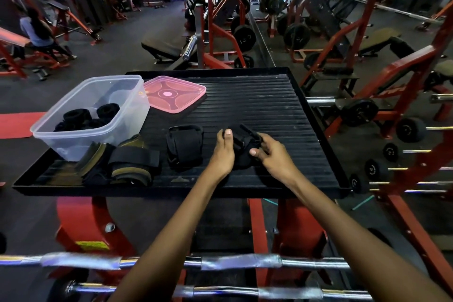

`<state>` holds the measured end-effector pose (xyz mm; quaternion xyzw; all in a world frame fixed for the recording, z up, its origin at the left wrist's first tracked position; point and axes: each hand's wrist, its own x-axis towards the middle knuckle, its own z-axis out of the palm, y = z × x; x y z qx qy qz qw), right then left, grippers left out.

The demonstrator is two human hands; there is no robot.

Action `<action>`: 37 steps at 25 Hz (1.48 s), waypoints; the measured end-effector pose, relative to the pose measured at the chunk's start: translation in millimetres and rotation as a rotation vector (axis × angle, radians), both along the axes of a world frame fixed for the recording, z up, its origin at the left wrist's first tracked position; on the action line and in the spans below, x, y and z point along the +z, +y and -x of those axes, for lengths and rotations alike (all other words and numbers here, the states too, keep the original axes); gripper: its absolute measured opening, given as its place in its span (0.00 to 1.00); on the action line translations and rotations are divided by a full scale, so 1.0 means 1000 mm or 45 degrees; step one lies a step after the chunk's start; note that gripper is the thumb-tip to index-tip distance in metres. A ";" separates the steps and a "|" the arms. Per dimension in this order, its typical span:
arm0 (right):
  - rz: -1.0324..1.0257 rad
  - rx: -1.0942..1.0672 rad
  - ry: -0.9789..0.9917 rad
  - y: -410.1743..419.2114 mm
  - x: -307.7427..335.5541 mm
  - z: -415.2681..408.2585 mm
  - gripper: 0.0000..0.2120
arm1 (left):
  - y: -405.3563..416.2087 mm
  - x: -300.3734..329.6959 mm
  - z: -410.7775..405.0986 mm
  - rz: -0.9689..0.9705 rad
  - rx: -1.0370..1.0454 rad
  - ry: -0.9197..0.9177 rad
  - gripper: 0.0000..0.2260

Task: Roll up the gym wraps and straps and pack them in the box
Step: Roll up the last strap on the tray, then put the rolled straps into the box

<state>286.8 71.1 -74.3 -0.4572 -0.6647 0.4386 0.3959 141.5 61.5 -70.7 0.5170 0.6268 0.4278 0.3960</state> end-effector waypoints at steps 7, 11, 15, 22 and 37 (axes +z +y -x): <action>-0.193 0.090 -0.099 0.000 0.002 0.000 0.23 | -0.026 0.005 0.016 -0.253 -0.081 0.054 0.29; -0.211 0.205 -0.209 -0.001 0.005 0.016 0.25 | -0.042 0.012 0.033 -0.220 -0.084 0.356 0.29; -0.164 0.118 -0.300 -0.003 0.004 0.031 0.26 | -0.057 0.013 0.023 -0.175 0.217 0.422 0.30; -0.307 -0.042 -0.407 -0.035 0.015 0.041 0.27 | -0.089 0.025 0.025 -0.116 0.365 0.492 0.28; -0.373 0.237 -0.339 -0.094 0.052 0.198 0.22 | -0.145 0.033 0.217 -0.202 0.976 0.323 0.25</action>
